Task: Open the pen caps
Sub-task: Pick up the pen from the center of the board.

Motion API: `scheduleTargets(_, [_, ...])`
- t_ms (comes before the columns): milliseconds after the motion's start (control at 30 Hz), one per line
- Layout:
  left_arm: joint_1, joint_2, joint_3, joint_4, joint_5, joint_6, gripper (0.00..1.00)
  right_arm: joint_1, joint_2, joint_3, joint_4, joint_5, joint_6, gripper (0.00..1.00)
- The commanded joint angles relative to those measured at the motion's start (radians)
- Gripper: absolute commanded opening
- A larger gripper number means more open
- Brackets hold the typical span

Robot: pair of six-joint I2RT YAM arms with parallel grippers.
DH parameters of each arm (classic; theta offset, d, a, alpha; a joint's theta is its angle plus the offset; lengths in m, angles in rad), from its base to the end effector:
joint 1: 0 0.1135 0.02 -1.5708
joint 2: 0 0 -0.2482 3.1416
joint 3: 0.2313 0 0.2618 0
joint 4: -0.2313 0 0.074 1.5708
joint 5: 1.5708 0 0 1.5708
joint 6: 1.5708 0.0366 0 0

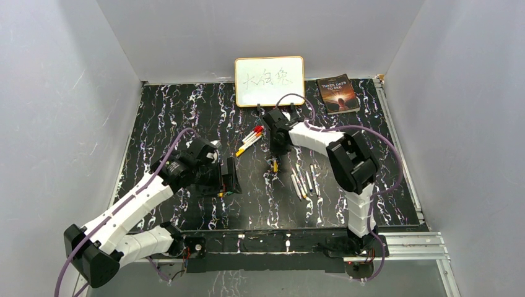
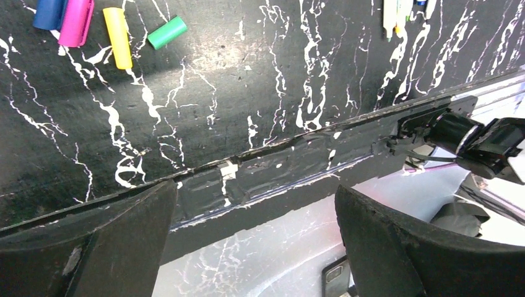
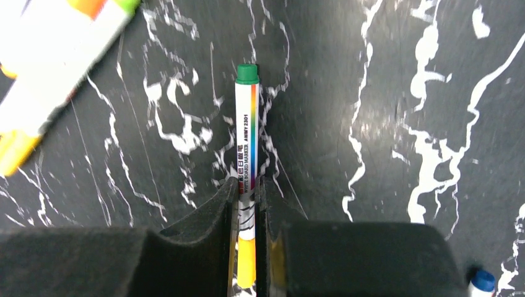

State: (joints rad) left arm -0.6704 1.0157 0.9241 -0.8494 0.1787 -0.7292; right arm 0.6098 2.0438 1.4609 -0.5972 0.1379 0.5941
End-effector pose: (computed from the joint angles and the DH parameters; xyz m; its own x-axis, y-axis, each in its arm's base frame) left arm 0.1630 -0.1376 0.2720 -0.9342 -0.0960 -0.3435 0.0952 0.8610 -0.4995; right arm 0.3479 0.2369 0.1423 -0.9216 0.0325 -0.3867 -0.0102 0.9941 0.1078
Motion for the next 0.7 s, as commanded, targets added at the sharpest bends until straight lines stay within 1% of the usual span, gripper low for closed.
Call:
scheduleTargets(0, [0.005, 0.011, 0.077, -0.026, 0.053, -0.041, 0.98, 0.011, -0.043, -0.132, -0.023, -0.075, -0.044, 0.0])
scheduleTargets(133, [0.005, 0.006, 0.077, -0.017, 0.062, -0.066, 0.98, 0.015, -0.109, -0.168, 0.012, -0.119, -0.057, 0.0])
scheduleTargets(267, [0.004, 0.011, 0.078, -0.003, 0.063, -0.091, 0.98, 0.027, -0.149, -0.152, 0.018, -0.158, -0.075, 0.0])
scheduleTargets(433, [0.005, 0.028, 0.072, 0.051, 0.063, -0.101, 0.98, 0.033, -0.19, -0.151, 0.015, -0.168, -0.105, 0.0])
scheduleTargets(667, [0.004, 0.08, 0.035, 0.129, 0.072, -0.06, 0.98, 0.032, -0.245, -0.211, 0.039, -0.144, -0.148, 0.0])
